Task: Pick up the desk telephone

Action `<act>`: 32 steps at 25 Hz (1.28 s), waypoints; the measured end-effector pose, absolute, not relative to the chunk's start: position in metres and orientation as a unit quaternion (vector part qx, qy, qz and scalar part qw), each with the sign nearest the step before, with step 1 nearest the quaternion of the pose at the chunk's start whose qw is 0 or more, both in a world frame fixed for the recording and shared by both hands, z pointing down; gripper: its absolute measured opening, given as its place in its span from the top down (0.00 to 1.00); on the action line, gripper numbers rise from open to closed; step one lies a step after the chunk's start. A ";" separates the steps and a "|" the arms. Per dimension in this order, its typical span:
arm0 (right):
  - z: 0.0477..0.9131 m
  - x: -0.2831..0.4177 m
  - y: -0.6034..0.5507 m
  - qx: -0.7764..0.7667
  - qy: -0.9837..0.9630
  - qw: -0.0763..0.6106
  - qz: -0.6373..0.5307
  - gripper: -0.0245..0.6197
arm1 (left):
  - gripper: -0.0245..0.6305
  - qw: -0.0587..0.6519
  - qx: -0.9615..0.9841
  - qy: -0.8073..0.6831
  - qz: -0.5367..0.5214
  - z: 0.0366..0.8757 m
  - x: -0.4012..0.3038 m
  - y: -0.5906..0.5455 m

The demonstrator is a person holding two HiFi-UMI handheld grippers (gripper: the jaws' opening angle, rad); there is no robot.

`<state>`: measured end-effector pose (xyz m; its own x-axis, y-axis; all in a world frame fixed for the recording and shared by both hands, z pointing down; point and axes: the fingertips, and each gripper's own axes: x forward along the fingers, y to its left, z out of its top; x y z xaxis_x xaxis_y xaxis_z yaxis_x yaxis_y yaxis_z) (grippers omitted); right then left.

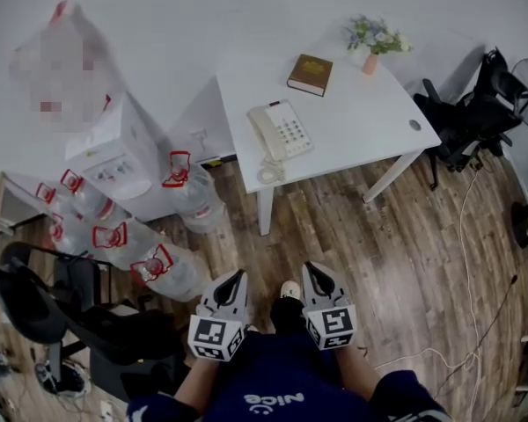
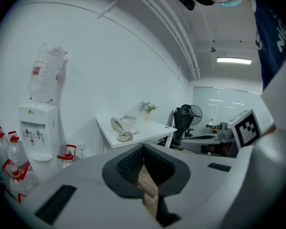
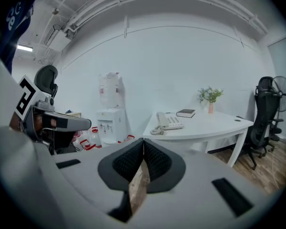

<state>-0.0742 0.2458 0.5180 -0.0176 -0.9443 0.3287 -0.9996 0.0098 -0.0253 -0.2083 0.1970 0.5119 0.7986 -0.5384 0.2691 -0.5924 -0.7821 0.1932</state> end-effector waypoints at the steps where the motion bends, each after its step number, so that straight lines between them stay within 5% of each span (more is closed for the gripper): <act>1: 0.518 -0.067 0.235 0.688 -0.707 0.108 0.125 0.93 | 0.94 0.131 0.938 -0.307 0.098 0.508 -0.202 0.188; 19: 0.514 0.036 0.155 0.639 -0.753 0.106 0.114 0.93 | 0.94 0.144 0.923 -0.347 0.089 0.507 -0.091 0.130; 32: 0.530 0.053 0.153 0.647 -0.740 0.121 0.140 0.93 | 0.94 0.176 0.914 -0.352 0.095 0.521 -0.079 0.115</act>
